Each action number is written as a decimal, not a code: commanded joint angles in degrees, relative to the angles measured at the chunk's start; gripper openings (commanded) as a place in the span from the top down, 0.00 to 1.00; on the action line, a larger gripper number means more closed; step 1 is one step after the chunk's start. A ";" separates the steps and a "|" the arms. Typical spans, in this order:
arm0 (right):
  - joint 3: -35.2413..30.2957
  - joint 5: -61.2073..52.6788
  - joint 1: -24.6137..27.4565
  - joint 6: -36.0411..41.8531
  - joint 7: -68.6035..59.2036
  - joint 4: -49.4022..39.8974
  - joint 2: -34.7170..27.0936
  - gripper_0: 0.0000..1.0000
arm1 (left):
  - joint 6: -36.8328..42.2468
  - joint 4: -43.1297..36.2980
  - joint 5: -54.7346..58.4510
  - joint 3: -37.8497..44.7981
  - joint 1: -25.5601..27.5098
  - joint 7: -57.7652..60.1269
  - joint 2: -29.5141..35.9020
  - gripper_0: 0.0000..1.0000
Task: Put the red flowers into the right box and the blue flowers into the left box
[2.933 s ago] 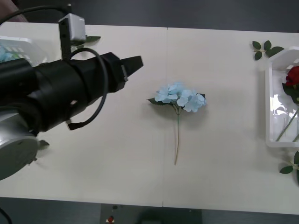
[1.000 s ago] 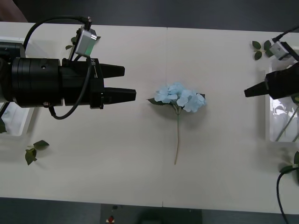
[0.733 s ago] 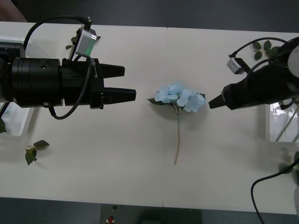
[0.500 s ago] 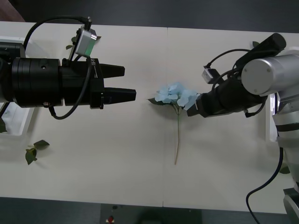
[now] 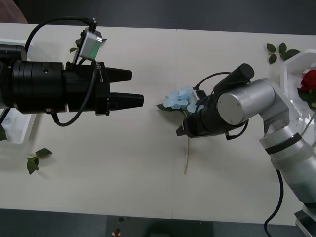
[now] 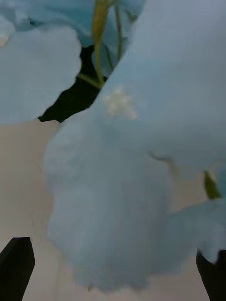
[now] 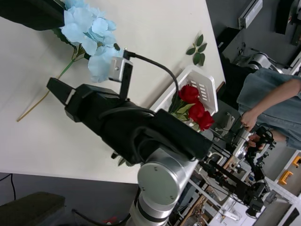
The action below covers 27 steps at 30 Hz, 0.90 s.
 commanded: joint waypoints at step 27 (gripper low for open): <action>4.00 5.72 -1.62 -5.46 -5.45 4.81 3.95 0.91 | 0.08 -0.89 0.57 1.06 -0.12 -1.62 0.13 0.00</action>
